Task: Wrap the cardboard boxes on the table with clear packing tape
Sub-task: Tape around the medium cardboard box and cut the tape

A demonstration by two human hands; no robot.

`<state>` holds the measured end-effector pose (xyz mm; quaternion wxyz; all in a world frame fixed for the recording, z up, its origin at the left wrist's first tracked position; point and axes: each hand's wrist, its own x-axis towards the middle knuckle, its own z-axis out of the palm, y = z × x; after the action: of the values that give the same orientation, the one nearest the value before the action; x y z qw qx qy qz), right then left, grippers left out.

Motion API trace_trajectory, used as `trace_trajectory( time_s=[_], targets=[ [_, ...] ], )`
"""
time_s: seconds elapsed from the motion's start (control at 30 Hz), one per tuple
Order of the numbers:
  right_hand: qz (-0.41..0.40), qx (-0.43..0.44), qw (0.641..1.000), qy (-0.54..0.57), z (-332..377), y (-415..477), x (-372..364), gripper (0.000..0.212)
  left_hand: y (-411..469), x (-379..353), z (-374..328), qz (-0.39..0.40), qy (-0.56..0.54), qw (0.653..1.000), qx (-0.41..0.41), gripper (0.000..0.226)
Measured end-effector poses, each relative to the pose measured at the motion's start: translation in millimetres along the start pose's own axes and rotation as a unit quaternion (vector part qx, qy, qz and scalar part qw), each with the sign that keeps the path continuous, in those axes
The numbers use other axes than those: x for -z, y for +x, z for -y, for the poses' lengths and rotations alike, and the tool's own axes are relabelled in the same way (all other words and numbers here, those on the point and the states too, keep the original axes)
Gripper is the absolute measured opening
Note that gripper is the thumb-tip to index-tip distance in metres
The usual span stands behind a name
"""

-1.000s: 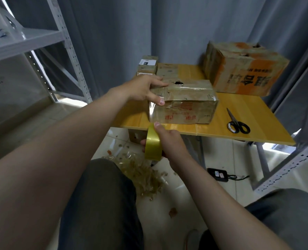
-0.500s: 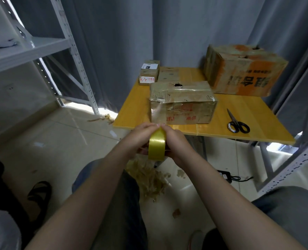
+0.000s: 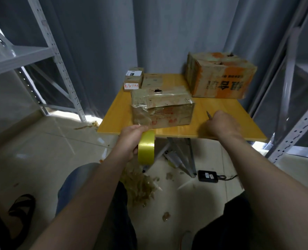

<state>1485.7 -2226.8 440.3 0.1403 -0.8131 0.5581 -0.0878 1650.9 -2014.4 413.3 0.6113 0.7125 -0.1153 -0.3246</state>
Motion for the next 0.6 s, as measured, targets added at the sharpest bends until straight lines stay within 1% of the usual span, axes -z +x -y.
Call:
trace_trajectory(
  time_s=[0.07, 0.13, 0.2, 0.3, 0.4, 0.5, 0.57, 0.6],
  targets=[
    [0.007, -0.020, 0.999, -0.027, -7.4, 7.7, -2.8, 0.013, 1.2, -2.5, 0.5, -0.014, 0.020, 1.000, -0.007, 0.017],
    [0.002, -0.032, 0.999, -0.033, -13.7, 13.8, -7.0, 0.020, 2.4, -4.6, 0.1, -0.023, 0.031, 0.999, -0.005, 0.014],
    [-0.002, -0.033, 0.999, -0.036, -17.8, 16.0, -8.8, 0.023, 3.5, -5.7, -0.5, -0.023, 0.028, 0.999, -0.001, 0.017],
    [-0.003, -0.038, 0.999, -0.021, -21.6, 17.2, -8.0, 0.026, 6.3, -5.5, 0.7, -0.016, 0.025, 1.000, 0.003, 0.020],
    [-0.015, -0.039, 0.999, -0.018, -27.7, 18.9, -9.7, 0.037, 6.6, -5.5, 2.2, -0.017, 0.027, 0.999, 0.003, 0.018],
    [-0.027, -0.037, 0.999, -0.018, -31.0, 15.8, -7.7, 0.045, 7.8, -4.8, 6.6, -0.022, 0.005, 1.000, 0.007, 0.016],
    [-0.020, -0.035, 0.999, -0.011, -27.5, 12.9, -5.0, 0.046, 7.8, -4.1, 8.8, -0.023, -0.012, 1.000, 0.007, 0.021],
    [-0.017, -0.031, 0.999, 0.014, -23.8, 11.7, -4.6, 0.044, 6.8, -4.3, 8.9, -0.024, -0.016, 1.000, 0.008, 0.022]
  ],
)
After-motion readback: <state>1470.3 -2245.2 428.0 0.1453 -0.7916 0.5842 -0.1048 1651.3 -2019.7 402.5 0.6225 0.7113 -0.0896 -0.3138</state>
